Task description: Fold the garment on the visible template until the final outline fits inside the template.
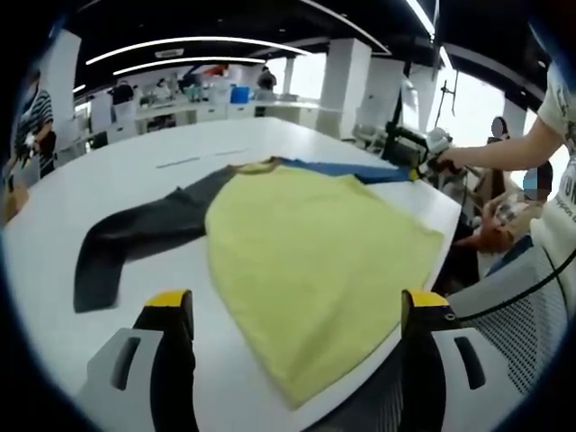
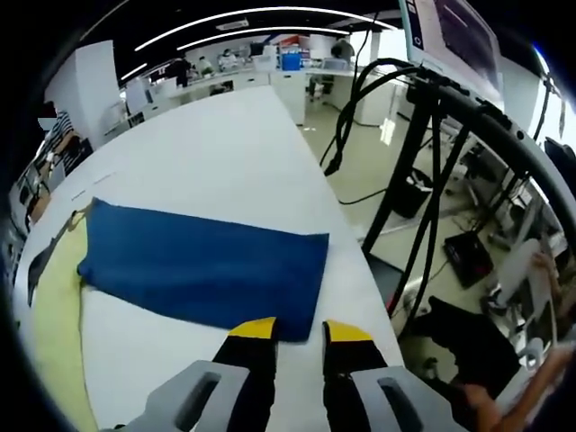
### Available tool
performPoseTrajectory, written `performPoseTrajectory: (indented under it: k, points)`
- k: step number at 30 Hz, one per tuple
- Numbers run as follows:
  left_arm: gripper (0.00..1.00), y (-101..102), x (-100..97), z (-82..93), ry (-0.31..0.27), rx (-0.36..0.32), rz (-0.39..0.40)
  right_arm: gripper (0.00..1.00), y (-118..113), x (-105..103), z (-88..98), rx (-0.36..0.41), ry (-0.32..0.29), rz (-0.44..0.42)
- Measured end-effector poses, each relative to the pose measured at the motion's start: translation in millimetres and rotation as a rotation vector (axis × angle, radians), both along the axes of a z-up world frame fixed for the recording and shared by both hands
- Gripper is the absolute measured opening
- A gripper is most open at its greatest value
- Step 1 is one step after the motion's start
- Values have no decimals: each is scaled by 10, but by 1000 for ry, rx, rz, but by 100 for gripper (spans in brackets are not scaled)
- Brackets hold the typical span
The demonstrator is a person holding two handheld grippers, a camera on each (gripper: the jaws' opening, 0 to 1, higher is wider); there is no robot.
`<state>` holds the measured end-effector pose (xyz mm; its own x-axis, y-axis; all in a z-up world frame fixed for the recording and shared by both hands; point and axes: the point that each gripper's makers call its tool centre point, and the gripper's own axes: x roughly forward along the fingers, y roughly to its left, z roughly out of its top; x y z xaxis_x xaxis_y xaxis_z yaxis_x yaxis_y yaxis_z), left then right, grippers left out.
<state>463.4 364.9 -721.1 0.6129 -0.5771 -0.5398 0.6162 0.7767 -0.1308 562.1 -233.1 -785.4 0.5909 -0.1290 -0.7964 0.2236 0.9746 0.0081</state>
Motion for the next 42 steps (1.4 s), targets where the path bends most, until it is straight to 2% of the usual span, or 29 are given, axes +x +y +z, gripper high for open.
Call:
performPoseTrajectory:
  k: [4, 14, 28, 42]
  points:
    - [93, 6, -13, -8, 3, 2, 0, 6, 19, 10, 6, 11, -4, 1]
    - [95, 25, -3, 7, -2, 7, 6, 0, 27, 52, 16, 53, -15, -13]
    - [95, 39, 0, 38, -14, 3, 9, 0, 17, 121, 167, 39, -20, -3]
    - [96, 51, -10, 75, -26, -2, 6, 0, 130, 291, 451, 32, -85, 31]
